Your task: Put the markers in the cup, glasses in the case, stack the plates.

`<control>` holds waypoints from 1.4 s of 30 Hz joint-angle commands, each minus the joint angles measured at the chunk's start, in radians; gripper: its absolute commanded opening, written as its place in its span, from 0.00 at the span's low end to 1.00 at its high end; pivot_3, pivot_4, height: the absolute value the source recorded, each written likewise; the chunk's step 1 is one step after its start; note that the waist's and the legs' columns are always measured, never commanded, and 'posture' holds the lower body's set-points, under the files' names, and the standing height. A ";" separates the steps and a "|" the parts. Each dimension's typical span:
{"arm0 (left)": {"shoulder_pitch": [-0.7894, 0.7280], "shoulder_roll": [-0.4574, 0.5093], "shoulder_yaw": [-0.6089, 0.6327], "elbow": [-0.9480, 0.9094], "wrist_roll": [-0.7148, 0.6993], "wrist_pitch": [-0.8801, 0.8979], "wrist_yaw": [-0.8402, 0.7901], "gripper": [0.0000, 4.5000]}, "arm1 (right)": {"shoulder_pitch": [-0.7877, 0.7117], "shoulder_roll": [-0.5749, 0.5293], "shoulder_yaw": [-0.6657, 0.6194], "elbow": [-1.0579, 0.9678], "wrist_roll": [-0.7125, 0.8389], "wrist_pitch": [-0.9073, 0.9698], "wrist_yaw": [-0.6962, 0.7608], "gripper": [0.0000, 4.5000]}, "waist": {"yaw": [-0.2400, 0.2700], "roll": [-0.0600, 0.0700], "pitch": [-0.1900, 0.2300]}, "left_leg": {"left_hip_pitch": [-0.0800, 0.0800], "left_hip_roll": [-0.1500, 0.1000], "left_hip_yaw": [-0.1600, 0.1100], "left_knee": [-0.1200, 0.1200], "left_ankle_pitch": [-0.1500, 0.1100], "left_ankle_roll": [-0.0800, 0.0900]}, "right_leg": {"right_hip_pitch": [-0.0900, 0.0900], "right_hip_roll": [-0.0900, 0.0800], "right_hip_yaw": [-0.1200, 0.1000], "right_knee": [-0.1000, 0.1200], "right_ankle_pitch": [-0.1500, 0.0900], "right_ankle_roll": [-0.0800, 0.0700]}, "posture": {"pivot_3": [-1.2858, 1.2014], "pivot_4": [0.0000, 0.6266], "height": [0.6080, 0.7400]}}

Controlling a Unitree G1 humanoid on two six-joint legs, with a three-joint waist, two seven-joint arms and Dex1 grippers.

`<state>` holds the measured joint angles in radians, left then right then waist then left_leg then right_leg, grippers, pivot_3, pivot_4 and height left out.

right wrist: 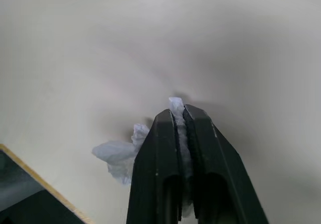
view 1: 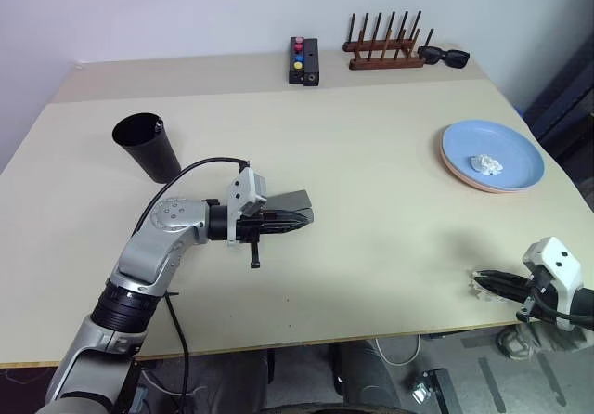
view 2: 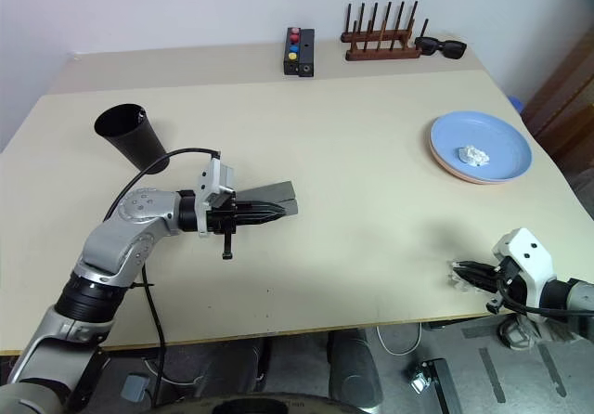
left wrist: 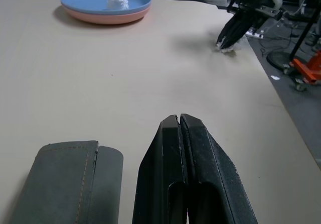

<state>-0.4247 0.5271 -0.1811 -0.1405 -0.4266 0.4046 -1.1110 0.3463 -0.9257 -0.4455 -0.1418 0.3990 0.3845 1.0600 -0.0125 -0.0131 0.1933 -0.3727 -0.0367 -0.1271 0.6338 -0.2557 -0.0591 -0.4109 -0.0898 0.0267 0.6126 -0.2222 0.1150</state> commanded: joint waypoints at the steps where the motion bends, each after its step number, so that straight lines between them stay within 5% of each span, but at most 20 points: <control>1: 0.003 -0.002 0.019 -0.038 -0.019 -0.006 0.002 0.00 | -0.074 0.014 -0.051 -0.059 0.027 -0.004 -0.058 0.01 | -0.002 0.000 0.000 | 0.000 0.000 0.000 0.000 0.000 0.000 | 0.000 0.000 0.000 0.000 0.000 0.000 | 0.52 0.24 0.94; 7: 0.000 -0.018 0.026 -0.029 -0.020 -0.008 0.014 0.00 | -0.493 0.090 0.068 0.122 -0.109 -0.118 -0.311 0.01 | -0.004 0.000 0.000 | 0.000 0.000 0.000 0.000 0.000 0.000 | 0.000 0.000 0.000 0.000 0.000 -0.001 | 0.52 0.24 0.94; 12: 0.004 -0.026 0.042 -0.044 -0.019 -0.003 0.038 0.00 | -0.802 0.164 0.239 0.539 -0.331 -0.261 -0.515 0.01 | -0.001 -0.001 0.000 | -0.001 0.000 0.000 -0.001 0.000 0.000 | -0.002 0.000 0.000 0.000 0.003 -0.004 | 0.52 0.24 0.94; 21: 0.066 -0.012 0.081 -0.118 -0.036 0.029 0.092 0.00 | -1.080 0.177 0.304 1.132 -0.430 -0.513 -0.662 0.01 | -0.010 0.000 0.001 | -0.002 -0.001 0.002 -0.004 0.000 0.000 | -0.005 -0.002 0.000 -0.001 0.004 0.000 | 0.52 0.24 0.94; 24: 0.081 -0.009 0.089 -0.137 -0.045 0.040 0.111 0.00 | -1.108 0.174 0.295 1.196 -0.418 -0.548 -0.644 0.22 | -0.011 0.000 0.001 | -0.002 -0.001 0.002 -0.003 0.000 0.000 | -0.004 -0.002 0.000 0.000 0.003 0.000 | 0.52 0.24 0.94; 29: 0.082 -0.009 0.084 -0.143 -0.054 0.047 0.123 0.00 | -1.113 0.161 0.275 1.199 -0.404 -0.618 -0.666 0.77 | -0.015 0.000 0.001 | -0.001 -0.001 0.003 -0.001 0.000 0.000 | -0.002 -0.002 0.000 0.000 0.003 -0.002 | 0.52 0.24 0.94; 35: 0.062 -0.011 0.096 -0.110 -0.043 0.014 0.126 0.00 | -1.056 0.149 0.218 1.071 -0.326 -0.656 -0.578 0.77 | -0.030 0.000 0.001 | -0.001 -0.001 0.002 -0.002 0.000 0.000 | -0.002 -0.002 0.000 0.000 0.004 0.000 | 0.52 0.24 0.94; 42: 0.113 0.100 0.246 -0.075 -0.040 -0.011 0.141 0.00 | -0.768 0.140 0.214 0.514 -0.091 -0.463 -0.238 0.77 | -0.034 0.001 0.000 | 0.001 0.000 0.002 -0.003 0.000 0.000 | -0.003 -0.001 0.000 0.002 0.004 0.001 | 0.52 0.24 0.94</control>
<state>-0.3378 0.6015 0.0073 -0.1936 -0.4600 0.4115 -0.9663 -0.4515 -0.7633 -0.2262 0.5186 0.2369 -0.1324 0.7391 -0.0465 -0.0125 0.1938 -0.3721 -0.0366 -0.1254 0.6305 -0.2556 -0.0588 -0.4136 -0.0905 0.0270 0.6141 -0.2180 0.1161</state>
